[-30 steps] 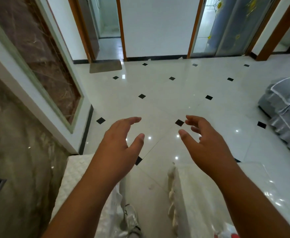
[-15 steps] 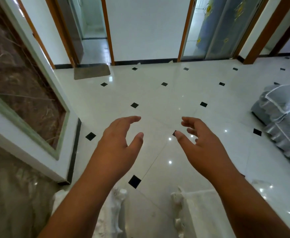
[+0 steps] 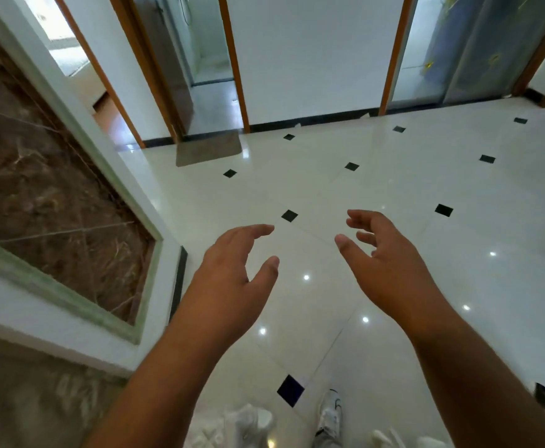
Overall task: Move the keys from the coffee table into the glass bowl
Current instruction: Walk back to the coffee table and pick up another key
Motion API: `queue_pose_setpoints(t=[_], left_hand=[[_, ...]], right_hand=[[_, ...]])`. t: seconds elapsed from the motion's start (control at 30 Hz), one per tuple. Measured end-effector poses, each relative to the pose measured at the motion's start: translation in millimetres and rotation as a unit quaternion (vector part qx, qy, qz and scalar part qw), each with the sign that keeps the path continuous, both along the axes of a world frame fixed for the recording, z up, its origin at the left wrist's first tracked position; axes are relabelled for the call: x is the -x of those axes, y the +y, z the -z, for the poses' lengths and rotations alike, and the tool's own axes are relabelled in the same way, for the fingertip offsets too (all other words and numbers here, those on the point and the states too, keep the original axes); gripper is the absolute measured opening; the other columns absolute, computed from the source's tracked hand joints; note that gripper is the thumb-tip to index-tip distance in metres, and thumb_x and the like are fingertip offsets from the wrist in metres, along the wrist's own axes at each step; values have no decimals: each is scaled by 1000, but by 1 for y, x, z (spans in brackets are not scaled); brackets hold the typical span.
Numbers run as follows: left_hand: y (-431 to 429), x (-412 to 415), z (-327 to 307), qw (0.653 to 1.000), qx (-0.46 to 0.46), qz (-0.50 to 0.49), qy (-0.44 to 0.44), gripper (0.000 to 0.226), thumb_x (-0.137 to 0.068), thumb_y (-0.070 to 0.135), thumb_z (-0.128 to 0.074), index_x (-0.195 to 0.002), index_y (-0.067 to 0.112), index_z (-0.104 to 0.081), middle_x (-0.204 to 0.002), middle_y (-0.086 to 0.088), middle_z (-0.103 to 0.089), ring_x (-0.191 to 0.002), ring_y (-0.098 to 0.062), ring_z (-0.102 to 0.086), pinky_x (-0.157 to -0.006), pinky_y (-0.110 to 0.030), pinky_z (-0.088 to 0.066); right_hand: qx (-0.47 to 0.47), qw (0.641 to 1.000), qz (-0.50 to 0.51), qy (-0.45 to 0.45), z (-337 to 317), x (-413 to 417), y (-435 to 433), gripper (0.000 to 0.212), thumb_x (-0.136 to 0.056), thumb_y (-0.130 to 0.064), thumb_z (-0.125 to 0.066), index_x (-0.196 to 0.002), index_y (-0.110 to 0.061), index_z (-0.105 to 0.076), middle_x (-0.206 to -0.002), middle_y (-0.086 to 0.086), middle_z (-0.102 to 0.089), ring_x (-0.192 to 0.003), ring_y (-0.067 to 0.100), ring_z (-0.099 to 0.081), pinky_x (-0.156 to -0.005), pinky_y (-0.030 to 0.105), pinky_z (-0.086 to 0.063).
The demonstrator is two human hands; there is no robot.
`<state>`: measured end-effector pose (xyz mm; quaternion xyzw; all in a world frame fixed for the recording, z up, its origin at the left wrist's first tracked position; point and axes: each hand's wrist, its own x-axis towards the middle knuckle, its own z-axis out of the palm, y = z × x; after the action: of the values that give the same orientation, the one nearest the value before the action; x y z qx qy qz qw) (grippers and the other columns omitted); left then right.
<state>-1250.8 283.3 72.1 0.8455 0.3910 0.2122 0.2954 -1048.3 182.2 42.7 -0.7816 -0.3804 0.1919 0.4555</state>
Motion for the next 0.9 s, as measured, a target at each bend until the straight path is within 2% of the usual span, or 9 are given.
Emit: queue_pose_setpoints(t=[0.13, 0.3, 0.4, 0.47, 0.57, 0.67, 0.73, 0.83, 0.9], left_hand=[[50, -53, -6, 1000, -19, -12, 5, 42, -91, 49, -52, -132, 53, -42, -126, 33, -39, -122, 5, -40, -88, -21, -36], [85, -110, -6, 1000, -9, -10, -9, 43, -92, 48, -53, -133, 50, -44, -126, 33, -41, -121, 5, -41, -98, -26, -39], [99, -139, -5, 1000, 6, 13, -6, 43, -92, 50, -53, -133, 52, -42, -116, 43, -38, -118, 6, -39, -99, -28, -39], [114, -164, -2, 999, 11, 33, -6, 42, -92, 50, -53, -132, 54, -41, -111, 48, -34, -116, 8, -36, -97, -26, -38], [134, -206, 1, 996, 11, 85, -11, 40, -92, 50, -53, -129, 58, -40, -111, 50, -33, -115, 9, -36, -93, -23, -35], [155, -248, 4, 990, 21, 136, -19, 40, -92, 50, -53, -129, 59, -40, -110, 54, -32, -115, 9, -37, -92, -22, -36], [171, -277, 4, 985, 23, 167, -25, 40, -92, 49, -54, -129, 58, -41, -112, 53, -34, -116, 8, -39, -93, -23, -38], [200, -320, 3, 974, 11, 227, -19, 41, -92, 48, -53, -132, 53, -43, -121, 40, -39, -124, 5, -39, -99, -29, -41], [221, -346, -1, 964, 11, 265, -21, 41, -92, 48, -52, -133, 51, -44, -127, 35, -40, -127, 5, -38, -102, -30, -41]], right_hand=[[-6, 1000, -10, 5, -5, -54, 57, 45, -92, -49, -58, -135, -39, -46, -131, -24, -52, -120, -1, -50, -95, 27, -42], [-11, 1000, -7, 7, -14, -104, 103, 45, -93, -47, -59, -135, -39, -46, -133, -22, -52, -122, 1, -51, -98, 30, -43], [-8, 1000, 5, 1, -14, -127, 112, 45, -92, -49, -57, -134, -41, -44, -131, -26, -51, -119, -3, -50, -94, 29, -44], [-2, 1000, 24, -3, -13, -145, 115, 46, -92, -49, -58, -134, -41, -44, -128, -27, -51, -114, -7, -50, -93, 34, -48], [-1, 997, 73, -8, -6, -176, 116, 47, -92, -45, -60, -136, -35, -46, -133, -20, -54, -121, 3, -52, -100, 37, -46], [19, 993, 119, -6, -2, -205, 116, 48, -92, -46, -59, -137, -36, -45, -134, -20, -53, -122, 3, -51, -102, 36, -45], [23, 988, 152, -8, -1, -224, 120, 47, -92, -47, -58, -136, -37, -46, -133, -22, -53, -121, 1, -51, -99, 33, -46], [21, 978, 210, -4, -5, -253, 133, 44, -92, -47, -57, -134, -40, -46, -132, -25, -52, -121, -2, -50, -83, 24, -47], [20, 970, 244, -6, -9, -269, 145, 44, -93, -46, -58, -134, -38, -46, -131, -25, -53, -120, -2, -51, -88, 23, -43]])
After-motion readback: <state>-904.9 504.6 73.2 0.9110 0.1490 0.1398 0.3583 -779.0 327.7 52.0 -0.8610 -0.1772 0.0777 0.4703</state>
